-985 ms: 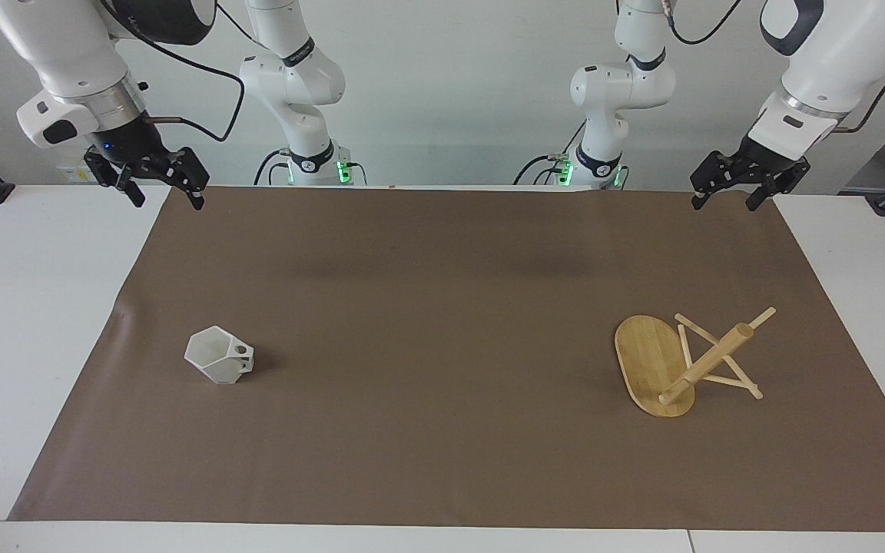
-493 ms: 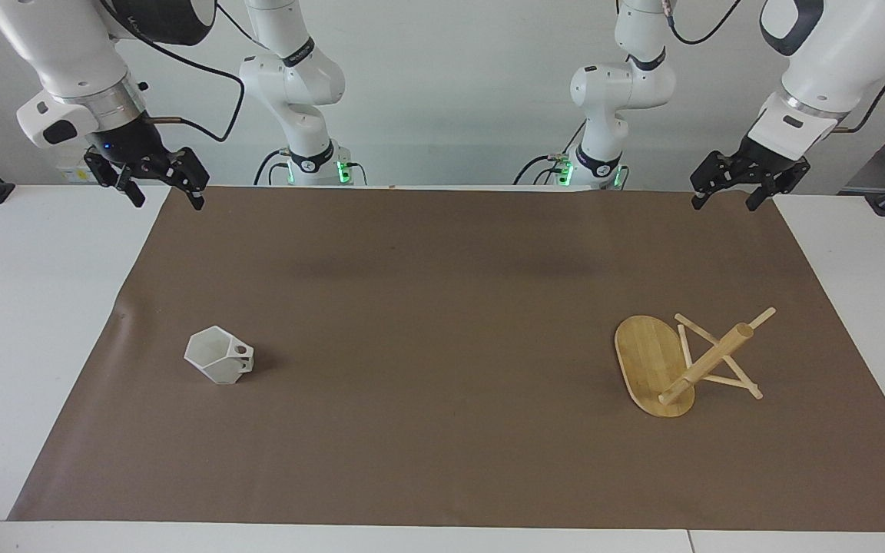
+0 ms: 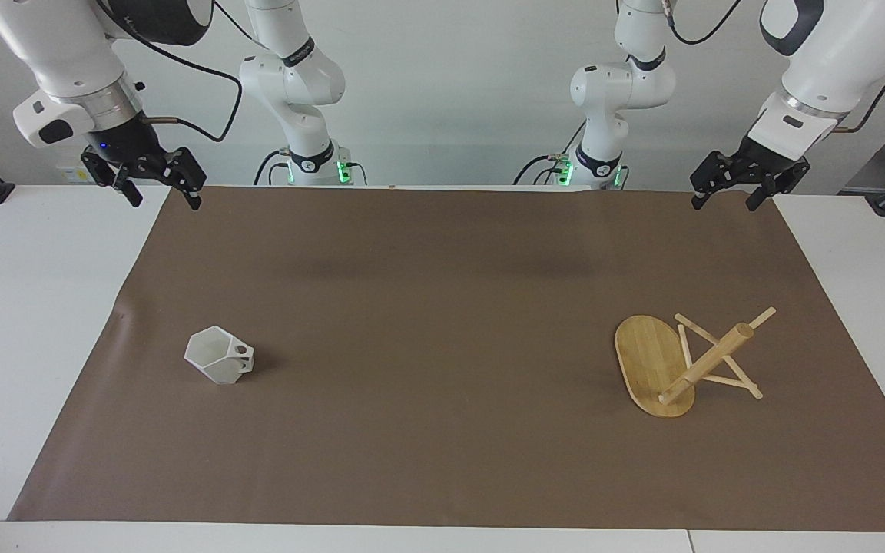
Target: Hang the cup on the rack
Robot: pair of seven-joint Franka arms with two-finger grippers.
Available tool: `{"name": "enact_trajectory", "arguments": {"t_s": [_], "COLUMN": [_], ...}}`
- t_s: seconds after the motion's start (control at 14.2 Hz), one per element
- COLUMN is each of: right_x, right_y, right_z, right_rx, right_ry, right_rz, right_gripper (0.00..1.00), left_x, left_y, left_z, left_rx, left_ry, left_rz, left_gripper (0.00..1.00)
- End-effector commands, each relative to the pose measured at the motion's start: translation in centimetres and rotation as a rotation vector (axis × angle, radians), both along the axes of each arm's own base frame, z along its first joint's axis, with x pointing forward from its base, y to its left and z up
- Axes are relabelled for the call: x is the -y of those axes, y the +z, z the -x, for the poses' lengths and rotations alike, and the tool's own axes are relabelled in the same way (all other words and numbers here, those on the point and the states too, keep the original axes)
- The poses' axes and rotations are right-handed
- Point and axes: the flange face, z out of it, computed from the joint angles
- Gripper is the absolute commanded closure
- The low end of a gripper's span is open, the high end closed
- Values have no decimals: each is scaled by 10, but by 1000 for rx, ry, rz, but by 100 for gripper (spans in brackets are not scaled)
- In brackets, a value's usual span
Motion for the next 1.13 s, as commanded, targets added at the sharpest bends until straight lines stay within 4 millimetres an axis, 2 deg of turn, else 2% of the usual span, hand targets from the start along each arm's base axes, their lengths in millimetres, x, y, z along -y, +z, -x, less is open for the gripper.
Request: {"name": "enact_trajectory", "arguments": {"t_s": [0.0, 0.28, 0.42, 0.7, 0.84, 1.06], "right_x": [4, 7, 8, 27, 37, 60], "right_y": [-2, -26, -46, -90, -110, -145], "right_z": [-2, -11, -18, -33, -43, -57], "right_rx": [57, 160, 173, 176, 171, 176], "right_ry": [11, 7, 6, -14, 30, 44], "right_rz": [-12, 4, 5, 18, 30, 41], "right_gripper": [0, 0, 0, 0, 0, 0], "left_x": [-4, -4, -4, -3, -3, -3], "left_y": [3, 3, 3, 3, 3, 3], "left_z": [6, 6, 6, 6, 6, 6], "left_rx": [-5, -5, -6, -7, -5, -7], "left_ry": [-7, -7, -6, -9, -9, -7], "left_rz": [-20, -20, -19, -19, -20, -19], "left_gripper": [0, 0, 0, 0, 0, 0]}}
